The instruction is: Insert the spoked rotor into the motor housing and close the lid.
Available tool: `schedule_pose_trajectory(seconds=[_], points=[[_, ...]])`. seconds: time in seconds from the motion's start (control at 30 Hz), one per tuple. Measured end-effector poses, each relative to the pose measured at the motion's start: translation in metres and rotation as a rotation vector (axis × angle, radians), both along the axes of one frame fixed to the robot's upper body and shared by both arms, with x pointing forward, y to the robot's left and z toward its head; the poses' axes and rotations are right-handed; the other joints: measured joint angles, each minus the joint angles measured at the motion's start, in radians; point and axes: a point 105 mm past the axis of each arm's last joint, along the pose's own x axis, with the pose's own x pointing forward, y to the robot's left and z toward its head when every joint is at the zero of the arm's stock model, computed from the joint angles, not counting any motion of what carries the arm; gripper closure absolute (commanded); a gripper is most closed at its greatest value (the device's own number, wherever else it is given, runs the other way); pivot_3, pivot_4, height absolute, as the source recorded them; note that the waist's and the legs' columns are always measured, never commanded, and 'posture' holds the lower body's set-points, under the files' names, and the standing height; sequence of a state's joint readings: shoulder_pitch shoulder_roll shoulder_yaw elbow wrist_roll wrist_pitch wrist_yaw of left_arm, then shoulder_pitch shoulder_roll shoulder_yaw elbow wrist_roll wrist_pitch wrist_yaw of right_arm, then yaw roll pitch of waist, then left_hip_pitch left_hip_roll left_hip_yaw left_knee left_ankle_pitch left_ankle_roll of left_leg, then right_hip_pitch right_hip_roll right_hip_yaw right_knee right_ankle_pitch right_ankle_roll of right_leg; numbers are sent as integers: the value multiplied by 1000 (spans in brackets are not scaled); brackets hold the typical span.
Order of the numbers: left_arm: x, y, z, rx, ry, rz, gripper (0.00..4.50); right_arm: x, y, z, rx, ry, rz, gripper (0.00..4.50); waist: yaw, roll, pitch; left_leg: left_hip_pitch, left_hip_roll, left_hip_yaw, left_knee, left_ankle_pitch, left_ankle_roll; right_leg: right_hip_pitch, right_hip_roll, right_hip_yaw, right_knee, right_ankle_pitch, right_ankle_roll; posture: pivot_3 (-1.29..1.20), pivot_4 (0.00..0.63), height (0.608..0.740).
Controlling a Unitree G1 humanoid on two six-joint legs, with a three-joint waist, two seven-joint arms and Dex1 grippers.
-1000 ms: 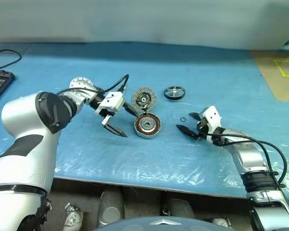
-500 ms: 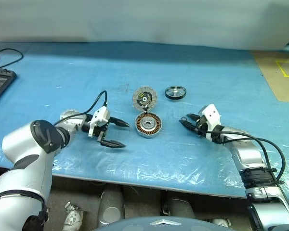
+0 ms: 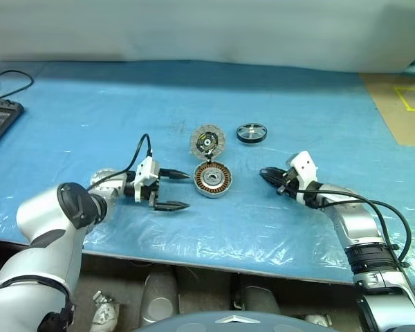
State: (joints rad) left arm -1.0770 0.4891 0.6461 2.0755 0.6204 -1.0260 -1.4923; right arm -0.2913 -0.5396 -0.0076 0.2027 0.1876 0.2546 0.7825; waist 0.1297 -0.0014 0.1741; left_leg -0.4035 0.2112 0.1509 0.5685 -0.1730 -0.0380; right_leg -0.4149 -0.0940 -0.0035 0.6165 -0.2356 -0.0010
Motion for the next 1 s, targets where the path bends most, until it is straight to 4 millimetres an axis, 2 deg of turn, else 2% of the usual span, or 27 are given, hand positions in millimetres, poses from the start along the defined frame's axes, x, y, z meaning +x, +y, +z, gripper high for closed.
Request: schedule_pose_trajectory(seconds=[0.13,0.27,0.4,0.47,0.57,0.67,0.83,1.0], points=[[1,-4,1,-25,-2,9,98,-8,1,4,-13,12,30,3906,1,0,0,0,0,0,0,0,0,0,0,0,0,0,0,0,150,740],[2,-7,1,-41,2,13,98,-12,12,24,-20,-27,93,3906,-2,0,0,0,0,0,0,0,0,-1,0,1,0,0,1,0,150,740],[-5,-10,-3,-52,32,-31,98,-17,45,52,12,-88,224,3906,-4,0,0,0,0,0,0,0,0,-2,0,1,1,1,2,0,150,740],[-7,-9,-4,-55,37,-39,98,-19,63,57,33,-97,284,3906,-4,0,0,0,0,0,0,0,0,-2,1,1,1,1,2,0,150,740],[-6,-7,-2,-60,34,-32,98,-23,88,52,53,-79,355,3906,-4,0,0,0,0,0,0,0,-1,-2,0,1,1,1,2,0,150,740],[-6,0,-1,-54,31,-29,98,-21,104,45,49,-59,394,3906,-4,0,0,-1,0,0,0,0,-2,-3,0,1,1,1,1,0,150,740],[-4,11,4,-56,19,-4,98,-19,116,43,42,-62,429,3906,-4,0,0,-1,0,0,-1,0,-3,-3,1,2,2,1,2,0,150,740],[-3,16,6,-54,11,12,98,-19,116,38,39,-44,442,3906,-4,0,0,-1,0,0,0,0,-3,-3,0,2,2,2,3,0,150,740]])
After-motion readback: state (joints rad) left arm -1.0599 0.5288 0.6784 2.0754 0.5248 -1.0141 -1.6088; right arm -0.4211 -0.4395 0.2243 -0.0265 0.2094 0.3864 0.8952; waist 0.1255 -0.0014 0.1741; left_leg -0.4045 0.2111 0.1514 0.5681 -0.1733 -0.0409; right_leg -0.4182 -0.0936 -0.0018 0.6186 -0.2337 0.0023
